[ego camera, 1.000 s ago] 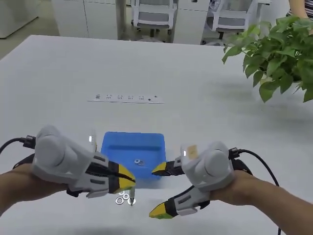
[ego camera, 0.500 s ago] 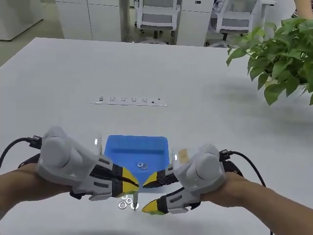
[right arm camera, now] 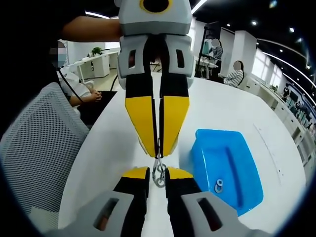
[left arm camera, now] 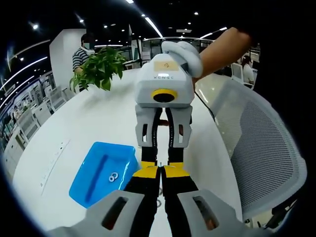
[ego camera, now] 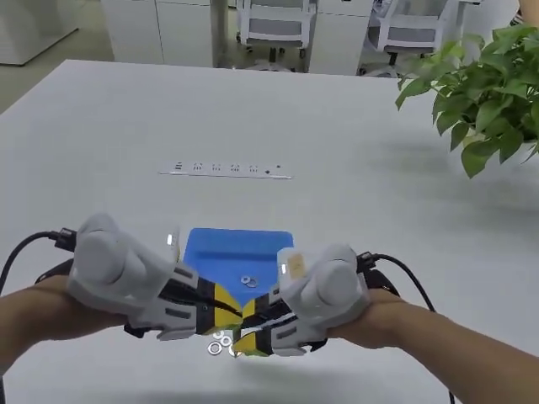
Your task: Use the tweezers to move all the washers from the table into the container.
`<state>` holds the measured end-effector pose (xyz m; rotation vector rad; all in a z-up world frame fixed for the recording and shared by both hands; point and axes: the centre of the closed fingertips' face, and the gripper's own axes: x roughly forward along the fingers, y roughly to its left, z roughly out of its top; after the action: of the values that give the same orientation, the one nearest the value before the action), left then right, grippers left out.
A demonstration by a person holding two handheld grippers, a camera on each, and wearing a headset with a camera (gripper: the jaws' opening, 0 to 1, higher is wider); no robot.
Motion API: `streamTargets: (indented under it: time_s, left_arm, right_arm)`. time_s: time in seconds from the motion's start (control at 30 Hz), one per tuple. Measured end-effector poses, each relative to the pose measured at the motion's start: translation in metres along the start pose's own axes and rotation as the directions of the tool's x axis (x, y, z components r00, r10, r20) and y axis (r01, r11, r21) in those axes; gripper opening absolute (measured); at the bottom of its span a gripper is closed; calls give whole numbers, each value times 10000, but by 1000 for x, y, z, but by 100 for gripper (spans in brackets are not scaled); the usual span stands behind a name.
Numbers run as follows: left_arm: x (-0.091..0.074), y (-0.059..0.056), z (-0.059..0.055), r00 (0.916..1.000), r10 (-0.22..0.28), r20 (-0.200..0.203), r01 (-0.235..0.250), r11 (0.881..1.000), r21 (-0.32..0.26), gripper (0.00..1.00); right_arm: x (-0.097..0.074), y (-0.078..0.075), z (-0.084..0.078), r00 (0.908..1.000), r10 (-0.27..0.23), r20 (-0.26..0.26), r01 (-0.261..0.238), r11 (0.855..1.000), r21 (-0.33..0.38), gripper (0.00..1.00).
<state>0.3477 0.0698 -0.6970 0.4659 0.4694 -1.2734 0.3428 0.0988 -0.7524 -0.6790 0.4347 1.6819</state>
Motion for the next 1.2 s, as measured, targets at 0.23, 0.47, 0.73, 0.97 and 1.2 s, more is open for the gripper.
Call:
streamTargets:
  time_s: [0.23,0.47,0.73,0.97,1.2]
  left_arm:
    - [0,0,0,10000,6,20,-6,10000,21,5]
    - [-1,1,0,10000,46,6,-46,10000,12,5]
    - [-1,0,1,10000,73,14,-73,10000,25,6]
    - [-1,0,1,9999,124,-16,-124,9999,80,6]
    - [-7,0,8,9988,238,427,-228,9994,-243,12]
  right_arm:
    - [1,0,-1,9999,-9,-121,7,9999,-155,10]
    - [2,0,-1,9998,-3,-183,-2,9996,-280,9]
    - [1,0,-1,9998,-61,-200,58,9999,-146,8]
    - [1,0,-1,9997,-42,-245,39,9999,-123,8]
    - [-3,1,0,9994,-43,-331,35,9997,-231,8]
